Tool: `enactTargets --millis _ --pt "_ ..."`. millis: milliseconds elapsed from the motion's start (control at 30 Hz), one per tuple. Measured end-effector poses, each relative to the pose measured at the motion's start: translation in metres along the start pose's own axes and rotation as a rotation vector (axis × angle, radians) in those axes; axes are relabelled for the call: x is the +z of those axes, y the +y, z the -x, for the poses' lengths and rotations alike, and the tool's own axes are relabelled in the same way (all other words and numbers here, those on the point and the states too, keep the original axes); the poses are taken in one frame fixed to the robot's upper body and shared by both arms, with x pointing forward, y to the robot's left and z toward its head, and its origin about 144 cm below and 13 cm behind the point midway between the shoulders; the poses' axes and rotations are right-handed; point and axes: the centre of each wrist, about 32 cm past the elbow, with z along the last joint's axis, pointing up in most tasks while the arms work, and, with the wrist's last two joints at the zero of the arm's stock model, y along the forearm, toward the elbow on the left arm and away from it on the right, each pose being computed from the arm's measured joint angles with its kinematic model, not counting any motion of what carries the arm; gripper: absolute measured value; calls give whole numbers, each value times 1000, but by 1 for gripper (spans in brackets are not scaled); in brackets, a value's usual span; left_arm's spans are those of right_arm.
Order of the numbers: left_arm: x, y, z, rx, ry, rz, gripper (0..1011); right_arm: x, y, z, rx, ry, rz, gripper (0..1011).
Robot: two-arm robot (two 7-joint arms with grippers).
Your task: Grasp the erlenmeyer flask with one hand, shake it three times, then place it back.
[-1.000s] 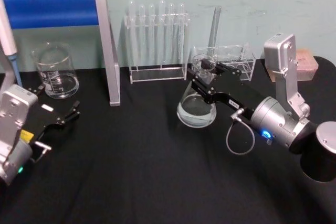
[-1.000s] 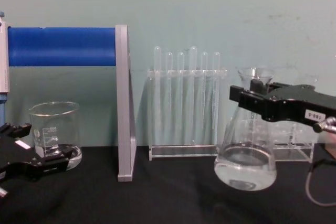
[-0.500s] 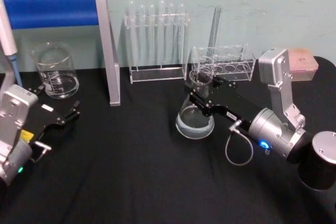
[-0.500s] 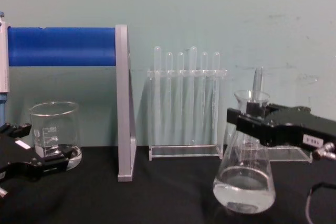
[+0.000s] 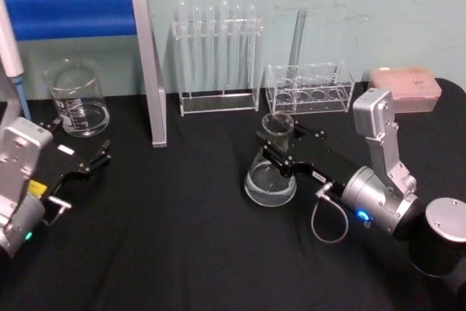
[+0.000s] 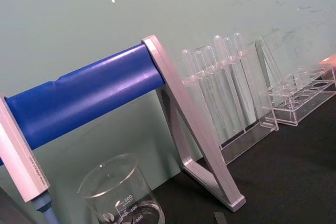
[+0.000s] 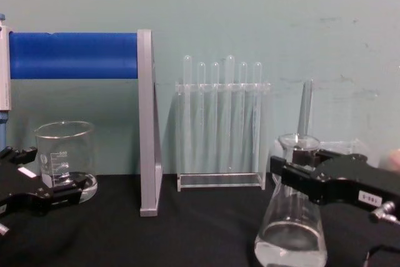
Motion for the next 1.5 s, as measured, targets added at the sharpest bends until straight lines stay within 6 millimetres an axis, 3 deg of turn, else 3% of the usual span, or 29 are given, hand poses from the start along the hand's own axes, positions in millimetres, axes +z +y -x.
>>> enactTargets --millis 1200,1500 --pt "0 0 0 0 0 0 1001 -9 3 1 0 11 29 452" --pt "0 0 0 0 0 0 1001 -9 3 0 -1 12 30 731"
